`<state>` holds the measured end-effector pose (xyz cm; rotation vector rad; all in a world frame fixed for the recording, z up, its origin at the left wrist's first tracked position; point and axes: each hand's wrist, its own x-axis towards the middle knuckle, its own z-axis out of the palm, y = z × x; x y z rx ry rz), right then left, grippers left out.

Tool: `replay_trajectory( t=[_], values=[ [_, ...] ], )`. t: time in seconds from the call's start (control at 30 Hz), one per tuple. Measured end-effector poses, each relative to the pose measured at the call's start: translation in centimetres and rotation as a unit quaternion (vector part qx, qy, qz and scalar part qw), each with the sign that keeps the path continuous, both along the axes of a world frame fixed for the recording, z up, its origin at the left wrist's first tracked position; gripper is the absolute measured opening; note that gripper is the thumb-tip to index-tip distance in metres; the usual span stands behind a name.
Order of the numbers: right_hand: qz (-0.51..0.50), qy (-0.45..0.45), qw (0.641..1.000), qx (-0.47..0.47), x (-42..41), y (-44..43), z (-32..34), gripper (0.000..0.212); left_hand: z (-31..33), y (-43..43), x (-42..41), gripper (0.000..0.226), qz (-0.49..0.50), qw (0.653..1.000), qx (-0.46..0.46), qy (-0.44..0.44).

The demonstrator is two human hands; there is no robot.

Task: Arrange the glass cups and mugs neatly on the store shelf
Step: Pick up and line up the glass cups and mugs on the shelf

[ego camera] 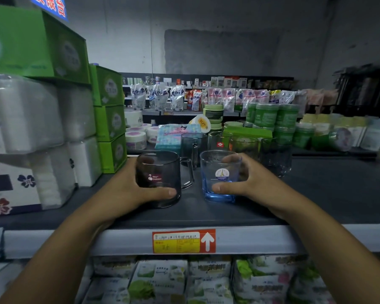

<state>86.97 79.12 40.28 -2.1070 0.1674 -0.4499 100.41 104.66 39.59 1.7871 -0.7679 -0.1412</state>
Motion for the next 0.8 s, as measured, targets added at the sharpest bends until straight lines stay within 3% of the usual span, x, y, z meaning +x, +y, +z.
replay_trajectory(
  t=[0.13,0.33,0.47,0.63,0.8],
  values=[
    [-0.015,0.006,0.998,-0.058,0.4,0.1,-0.4,0.086,-0.7,0.0,0.2,0.095,0.024,1.000,0.001,-0.011],
    [-0.025,-0.011,0.999,-0.042,0.5,0.0,-0.5,0.076,-0.6,0.1,0.1,0.093,0.032,0.999,-0.025,-0.024],
    [-0.043,-0.012,0.999,-0.024,0.0,0.9,0.5,0.070,0.3,-0.3,-0.8,0.068,0.023,0.997,-0.063,-0.045],
    [-0.089,-0.054,0.994,-0.008,-2.2,1.6,2.4,0.075,1.9,-0.6,-2.2,0.072,0.019,0.984,-0.158,-0.084],
    [-0.117,-0.136,0.980,0.088,-6.7,0.7,3.2,0.081,2.3,-3.0,-5.3,0.061,-0.010,0.963,-0.251,-0.094]
  ],
)
